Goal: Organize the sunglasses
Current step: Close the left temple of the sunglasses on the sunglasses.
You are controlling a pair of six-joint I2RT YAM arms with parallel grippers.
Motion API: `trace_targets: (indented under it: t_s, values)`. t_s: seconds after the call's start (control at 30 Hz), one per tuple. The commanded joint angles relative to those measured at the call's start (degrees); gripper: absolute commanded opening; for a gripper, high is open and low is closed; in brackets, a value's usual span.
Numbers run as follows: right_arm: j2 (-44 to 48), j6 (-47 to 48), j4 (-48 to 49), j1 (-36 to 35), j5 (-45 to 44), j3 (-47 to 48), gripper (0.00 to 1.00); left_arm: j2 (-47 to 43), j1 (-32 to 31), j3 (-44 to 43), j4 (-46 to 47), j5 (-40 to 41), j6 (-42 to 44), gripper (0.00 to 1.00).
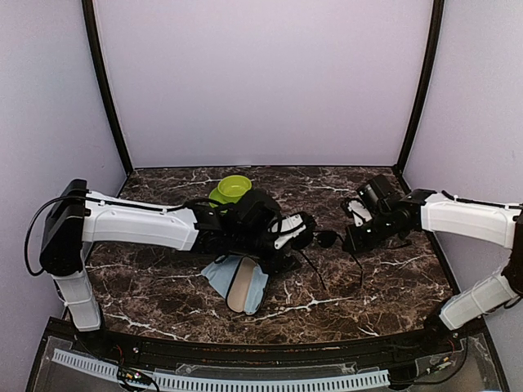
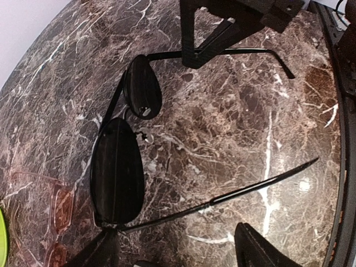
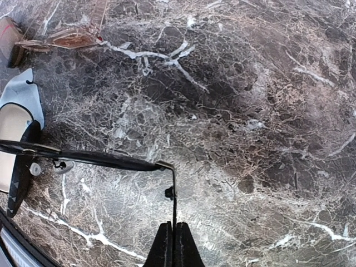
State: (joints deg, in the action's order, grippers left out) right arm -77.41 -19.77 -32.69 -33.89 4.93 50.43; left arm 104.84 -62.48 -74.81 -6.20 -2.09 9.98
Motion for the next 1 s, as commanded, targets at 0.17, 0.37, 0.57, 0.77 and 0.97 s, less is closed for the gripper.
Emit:
trace_targets:
  t_s: [0.17,0.37,0.57,0.77,0.97]
  values:
    - [-2.02,-0.09,0.34,-3.78,-0.51,2.56,0.00,3.16,0.09,-5.24,-2.84,3.61,2.99,0.74]
    - [-2.05,-0.53,0.93,-4.65,-0.87,2.27,0.00,5.01,0.16,-7.09,-3.95,4.08,1.45,0.74]
    - [-2.62,-0.81,1.02,-4.63,-1.65,1.71,0.00,3.02,0.15,-4.68,-3.32,3.35,-0.67,0.74]
    - [-2.16,-0.45,2.01,-4.61,0.28,1.51,0.00,4.08,0.21,-4.91,-2.64,4.81,-2.41,0.75]
    - [-1.52,-0.62,2.70,-4.63,2.38,0.62,0.00,6.77,0.27,-7.39,-1.73,7.50,-7.92,0.74]
